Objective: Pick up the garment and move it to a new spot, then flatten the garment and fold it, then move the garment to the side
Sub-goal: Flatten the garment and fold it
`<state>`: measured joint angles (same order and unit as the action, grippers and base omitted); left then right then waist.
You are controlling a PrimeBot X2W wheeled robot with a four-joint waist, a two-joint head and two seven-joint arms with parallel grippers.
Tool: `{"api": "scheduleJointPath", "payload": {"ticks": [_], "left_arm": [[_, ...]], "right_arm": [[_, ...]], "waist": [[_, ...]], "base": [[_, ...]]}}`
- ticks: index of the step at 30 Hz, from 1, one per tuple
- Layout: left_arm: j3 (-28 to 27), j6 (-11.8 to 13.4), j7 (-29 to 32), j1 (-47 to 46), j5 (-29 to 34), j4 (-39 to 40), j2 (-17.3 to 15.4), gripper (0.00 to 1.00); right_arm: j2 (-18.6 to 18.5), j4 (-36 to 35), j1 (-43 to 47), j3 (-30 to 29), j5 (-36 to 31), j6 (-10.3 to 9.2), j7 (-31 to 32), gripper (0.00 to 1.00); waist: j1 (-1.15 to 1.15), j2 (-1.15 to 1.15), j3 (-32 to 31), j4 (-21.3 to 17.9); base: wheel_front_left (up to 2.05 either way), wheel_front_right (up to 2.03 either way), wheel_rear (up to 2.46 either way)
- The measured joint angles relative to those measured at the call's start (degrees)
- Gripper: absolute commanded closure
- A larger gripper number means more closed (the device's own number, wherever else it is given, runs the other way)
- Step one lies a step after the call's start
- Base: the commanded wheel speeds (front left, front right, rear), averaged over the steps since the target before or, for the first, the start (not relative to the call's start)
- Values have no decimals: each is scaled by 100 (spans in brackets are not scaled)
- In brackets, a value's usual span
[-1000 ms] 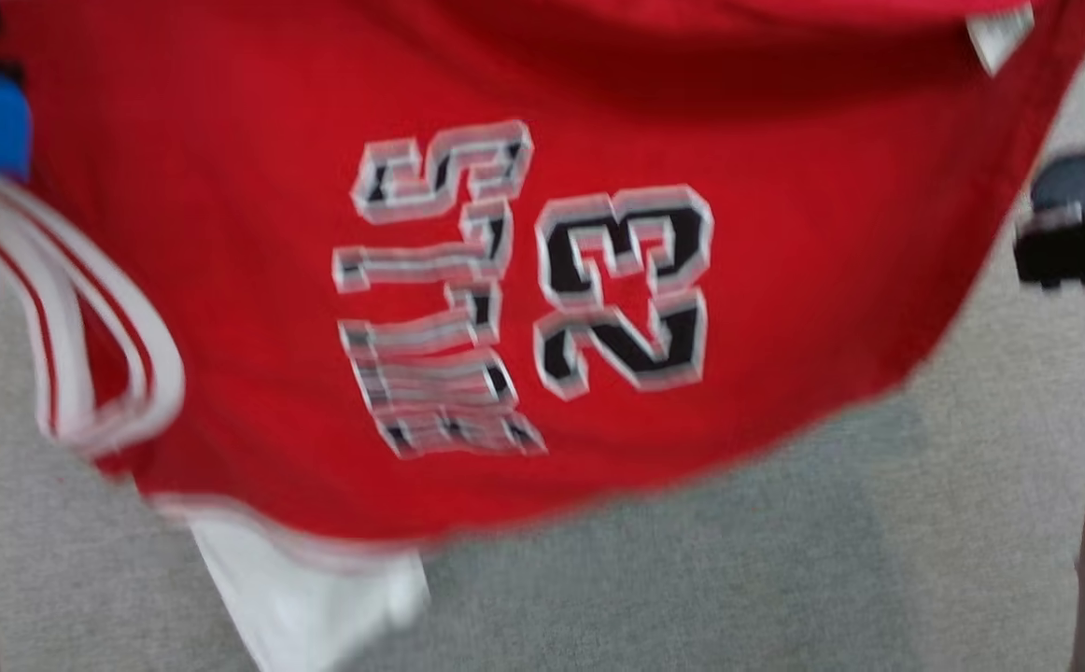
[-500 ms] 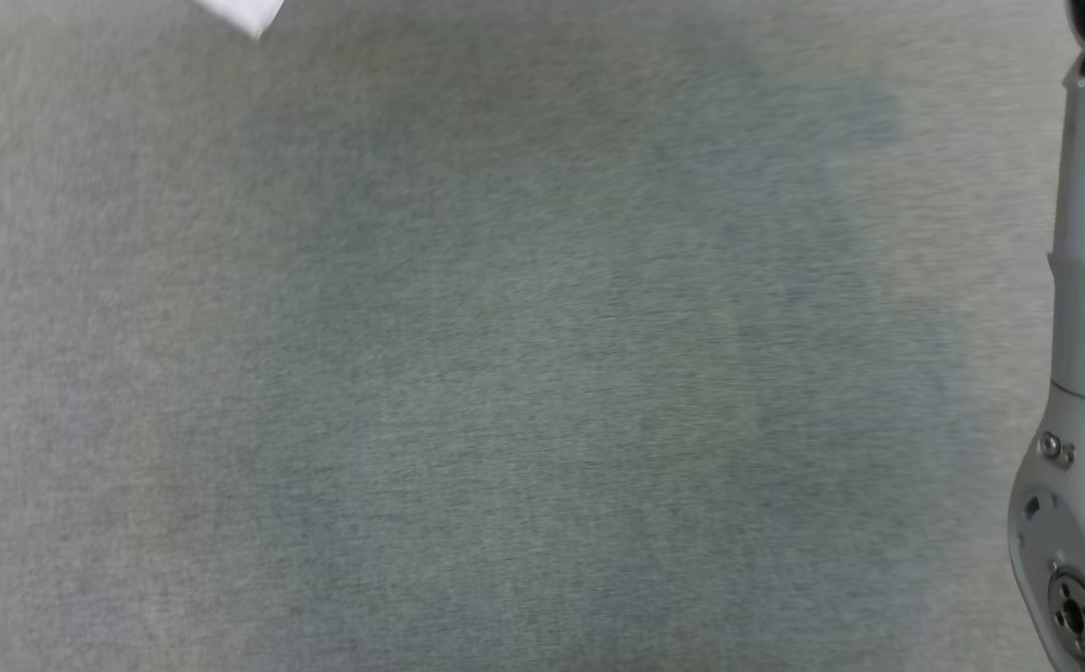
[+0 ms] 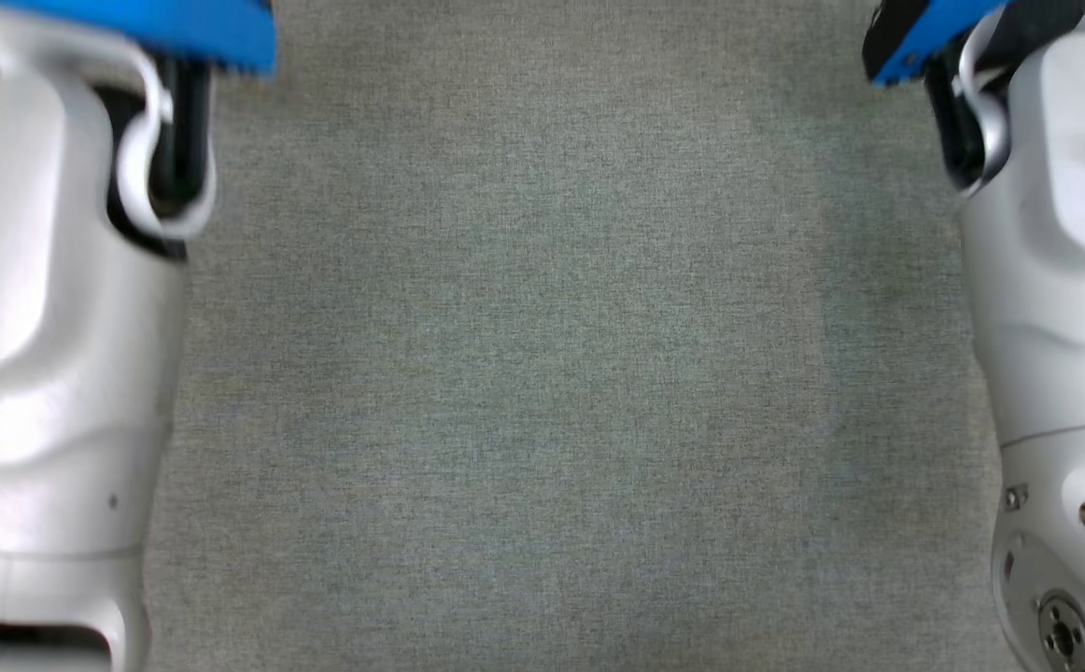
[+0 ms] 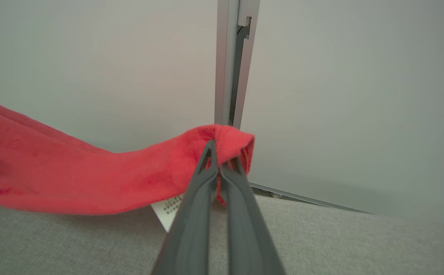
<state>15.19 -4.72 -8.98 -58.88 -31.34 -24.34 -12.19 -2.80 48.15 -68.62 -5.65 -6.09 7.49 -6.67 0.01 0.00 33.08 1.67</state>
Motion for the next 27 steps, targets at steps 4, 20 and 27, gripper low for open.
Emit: {"api": "scheduleJointPath", "payload": {"ticks": [4, 20, 27], "left_arm": [[-97, -55, -272, 665, -208, 126, 32, 100], [-274, -32, -299, 4287, -754, 2192, -112, 100], [-175, 314, 110, 5892, -875, 3397, -315, 100]], "right_arm": [[-1, 216, 292, -7, 154, 0, -409, 100], [-1, -1382, 3336, 116, 1218, 0, -789, 100], [1, -3267, 5264, 66, 1499, 0, -34, 100]], "waist": [[0, 0, -93, -20], [-2, 0, -1238, 30], [-3, 0, -1899, 110]], "base": [[0, 0, 0], [0, 0, 0], [0, 0, 0]]}}
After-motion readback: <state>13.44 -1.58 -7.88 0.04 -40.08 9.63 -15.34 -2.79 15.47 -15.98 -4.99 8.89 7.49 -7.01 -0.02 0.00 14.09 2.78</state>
